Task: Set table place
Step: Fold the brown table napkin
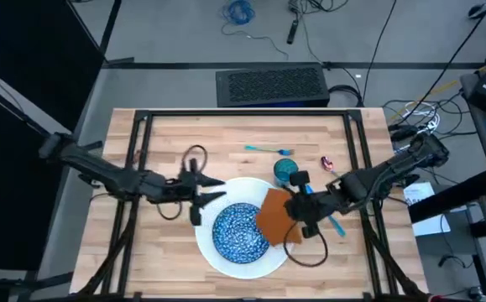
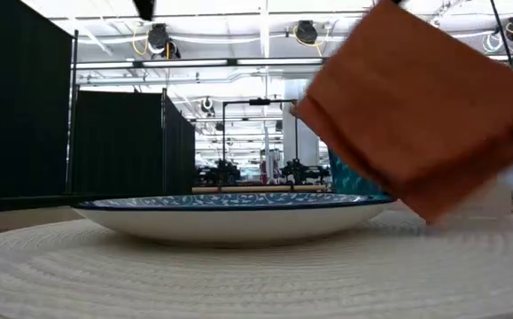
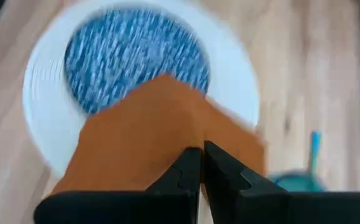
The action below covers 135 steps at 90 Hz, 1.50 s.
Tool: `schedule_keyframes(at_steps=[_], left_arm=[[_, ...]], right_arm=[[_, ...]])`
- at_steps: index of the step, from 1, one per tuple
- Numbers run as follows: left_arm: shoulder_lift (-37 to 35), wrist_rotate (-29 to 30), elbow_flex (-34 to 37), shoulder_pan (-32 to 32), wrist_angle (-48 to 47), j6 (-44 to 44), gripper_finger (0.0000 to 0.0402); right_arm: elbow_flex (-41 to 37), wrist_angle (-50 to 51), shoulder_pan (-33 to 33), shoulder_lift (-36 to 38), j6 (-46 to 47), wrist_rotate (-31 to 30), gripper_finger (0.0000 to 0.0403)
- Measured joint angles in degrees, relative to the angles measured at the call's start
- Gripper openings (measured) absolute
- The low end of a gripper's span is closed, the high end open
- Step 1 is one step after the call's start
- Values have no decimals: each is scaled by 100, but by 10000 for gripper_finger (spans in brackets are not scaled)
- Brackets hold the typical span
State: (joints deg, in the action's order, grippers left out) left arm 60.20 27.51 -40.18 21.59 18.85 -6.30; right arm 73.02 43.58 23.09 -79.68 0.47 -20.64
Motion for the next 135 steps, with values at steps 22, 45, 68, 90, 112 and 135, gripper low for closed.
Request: schedule_keyframes(at_steps=[22, 45, 68, 90, 112, 135], left_arm=[[-819, 306, 0, 470, -506, 514, 122], [-865, 586, 2, 648, -1092, 560, 122], [-1782, 2051, 11, 1270, -2050, 573, 122], [-3203, 2545, 11, 2029, -2358, 1272, 122], [-3520, 2614, 11, 2071, -2874, 1327, 122], [-3496, 2619, 11, 2071, -2944, 1467, 122]], right_arm=[[427, -844, -1223, -513, -959, 675, 0], [1504, -1126, -2054, -2002, -1648, 1492, 0], [3882, -748, -2158, -3821, -2263, 2121, 0], [6157, -483, -2114, -5135, -2424, 2248, 0], [6061, -1035, -2142, -5085, -1627, 2247, 0], [5978, -229, -2105, -5770, -1352, 2615, 0]])
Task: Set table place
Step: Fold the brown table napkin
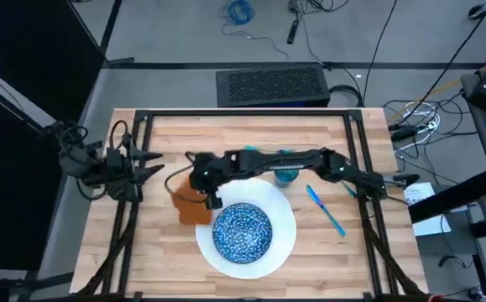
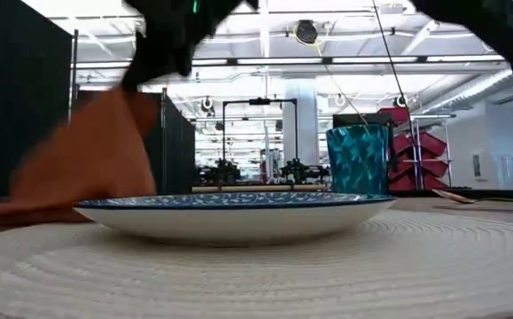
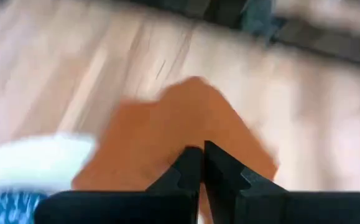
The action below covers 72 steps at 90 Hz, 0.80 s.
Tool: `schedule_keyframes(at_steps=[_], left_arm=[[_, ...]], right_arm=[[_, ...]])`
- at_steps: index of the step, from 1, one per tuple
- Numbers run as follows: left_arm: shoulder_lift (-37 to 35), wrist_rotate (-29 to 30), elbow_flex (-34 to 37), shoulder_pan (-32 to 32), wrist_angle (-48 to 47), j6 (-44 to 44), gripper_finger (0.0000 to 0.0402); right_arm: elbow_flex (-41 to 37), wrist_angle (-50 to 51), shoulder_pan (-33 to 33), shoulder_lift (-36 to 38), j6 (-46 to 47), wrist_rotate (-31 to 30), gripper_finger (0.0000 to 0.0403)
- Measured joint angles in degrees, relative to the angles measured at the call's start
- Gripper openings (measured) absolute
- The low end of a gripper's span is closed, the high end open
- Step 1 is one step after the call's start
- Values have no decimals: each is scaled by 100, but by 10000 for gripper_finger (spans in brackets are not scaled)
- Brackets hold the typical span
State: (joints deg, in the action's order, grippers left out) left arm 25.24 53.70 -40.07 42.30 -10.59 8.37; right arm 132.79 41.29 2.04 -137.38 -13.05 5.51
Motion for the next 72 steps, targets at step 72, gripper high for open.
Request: schedule_keyframes(at_steps=[72], left_arm=[[-57, -134, 0, 0, -113, 142, 122]], right_arm=[[199, 926, -599, -510, -751, 457, 3]])
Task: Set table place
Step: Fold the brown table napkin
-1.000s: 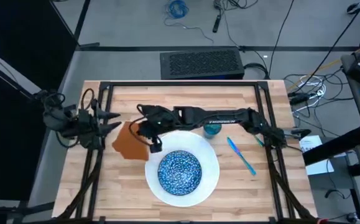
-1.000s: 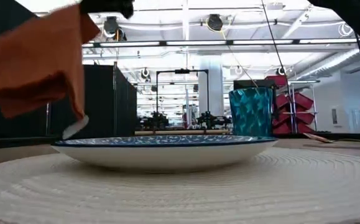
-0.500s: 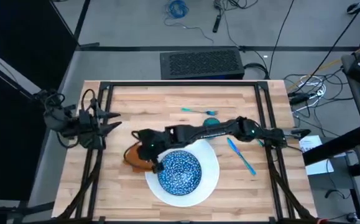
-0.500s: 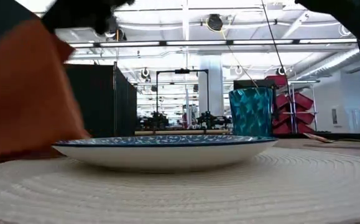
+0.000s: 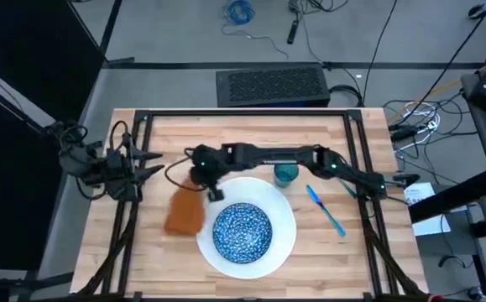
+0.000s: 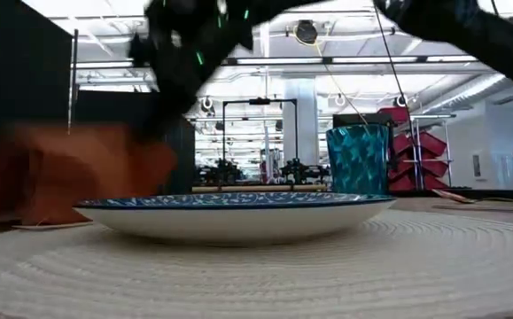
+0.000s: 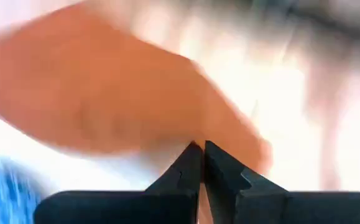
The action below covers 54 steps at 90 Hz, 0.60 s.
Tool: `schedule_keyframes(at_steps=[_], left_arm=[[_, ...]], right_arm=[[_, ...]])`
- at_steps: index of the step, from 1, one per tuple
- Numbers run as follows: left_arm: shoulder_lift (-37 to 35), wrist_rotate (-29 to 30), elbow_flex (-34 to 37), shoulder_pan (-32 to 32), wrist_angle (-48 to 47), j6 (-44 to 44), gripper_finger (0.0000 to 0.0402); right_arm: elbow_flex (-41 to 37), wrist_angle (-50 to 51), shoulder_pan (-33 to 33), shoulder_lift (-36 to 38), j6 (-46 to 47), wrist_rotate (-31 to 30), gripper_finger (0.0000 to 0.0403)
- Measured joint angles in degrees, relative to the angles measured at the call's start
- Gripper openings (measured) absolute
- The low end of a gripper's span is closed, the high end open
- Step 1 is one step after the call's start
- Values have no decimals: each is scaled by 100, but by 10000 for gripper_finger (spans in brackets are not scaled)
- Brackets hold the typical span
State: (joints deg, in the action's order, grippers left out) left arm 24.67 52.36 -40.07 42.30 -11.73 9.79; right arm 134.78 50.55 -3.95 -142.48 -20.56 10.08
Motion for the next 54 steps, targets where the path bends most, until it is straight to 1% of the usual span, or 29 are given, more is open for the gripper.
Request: schedule_keyframes(at_steps=[4, 9, 17, 28, 44, 49, 54], left_arm=[[0, -5, 0, 0, -18, 1, 122], [0, -7, 0, 0, -34, 2, 122], [-10, -7, 0, 0, -47, 94, 122], [-36, -5, 0, 0, 83, 264, 122], [-44, 0, 0, 0, 76, 176, 122], [-44, 2, -1, 0, 53, 115, 122], [-44, 5, 0, 0, 15, 70, 122]], right_arm=[[2, 498, -45, -23, -10, 48, 11], [17, 1061, -61, -10, -43, 62, 31], [20, 1441, -23, 12, -31, 53, 76], [18, 1346, 131, 153, 53, 64, 151], [22, 1195, 258, 224, 132, 22, 256], [17, 1142, 286, 259, 137, -170, 283], [15, 1209, 304, 385, 150, -597, 302]])
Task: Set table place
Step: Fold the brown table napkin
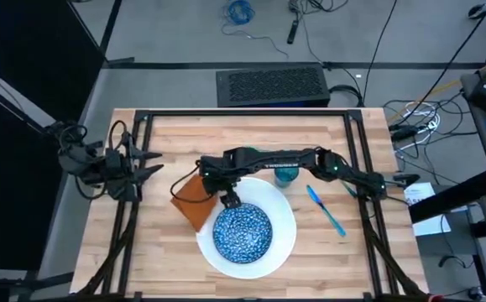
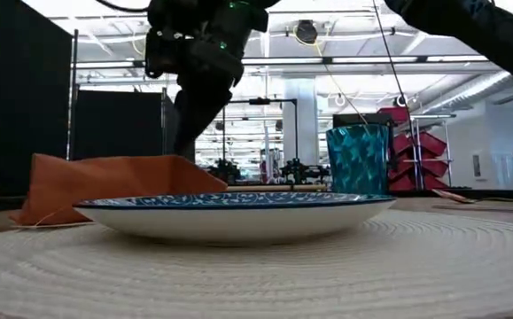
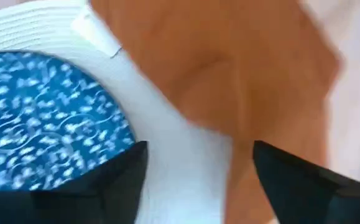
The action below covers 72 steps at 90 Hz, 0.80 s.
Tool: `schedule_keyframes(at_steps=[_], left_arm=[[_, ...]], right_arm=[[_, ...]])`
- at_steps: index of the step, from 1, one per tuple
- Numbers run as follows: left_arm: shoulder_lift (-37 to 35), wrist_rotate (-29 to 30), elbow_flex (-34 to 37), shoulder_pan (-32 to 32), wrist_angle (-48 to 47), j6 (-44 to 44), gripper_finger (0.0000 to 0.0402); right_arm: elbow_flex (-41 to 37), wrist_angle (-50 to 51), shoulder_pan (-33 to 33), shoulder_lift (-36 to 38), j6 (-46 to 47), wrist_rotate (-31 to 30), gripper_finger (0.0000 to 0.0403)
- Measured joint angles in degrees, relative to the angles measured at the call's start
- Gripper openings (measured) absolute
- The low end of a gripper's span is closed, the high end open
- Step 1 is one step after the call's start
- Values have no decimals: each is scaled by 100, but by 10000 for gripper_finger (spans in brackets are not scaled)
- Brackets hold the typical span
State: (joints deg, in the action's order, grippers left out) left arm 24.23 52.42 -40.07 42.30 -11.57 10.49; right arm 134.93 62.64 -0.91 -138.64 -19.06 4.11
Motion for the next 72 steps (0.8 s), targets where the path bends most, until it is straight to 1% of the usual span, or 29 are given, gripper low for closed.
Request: schedule_keyframes(at_steps=[7, 15, 29, 37, 45, 52, 62, 67, 72], left_arm=[[0, 21, 0, 0, -75, -129, 122], [0, 40, -2, 0, -227, -375, 122], [8, 102, -1, -1, -597, -897, 122], [127, 376, 56, -11, -790, -1339, 122], [350, 435, 250, -75, -877, -1958, 122], [647, 298, 427, -127, -884, -2651, 122], [1277, 207, 591, -144, -885, -3658, 122], [1573, 159, 642, -142, -879, -4193, 122], [1856, -23, 693, -142, -861, -4800, 122]], right_arm=[[2, 76, 5, 249, 39, -646, 317], [2, 475, -55, 620, 185, -1109, 321], [2, 1412, -158, 1506, 749, -1585, 316], [13, 1895, -192, 2001, 1182, -1663, 314], [11, 2213, -190, 2456, 1609, -1696, 314], [11, 2423, -112, 2853, 1873, -2013, 314], [11, 2512, 45, 3324, 2043, -2566, 314], [11, 2522, 109, 3532, 2081, -2670, 314], [11, 2529, 154, 3718, 2136, -2692, 314]])
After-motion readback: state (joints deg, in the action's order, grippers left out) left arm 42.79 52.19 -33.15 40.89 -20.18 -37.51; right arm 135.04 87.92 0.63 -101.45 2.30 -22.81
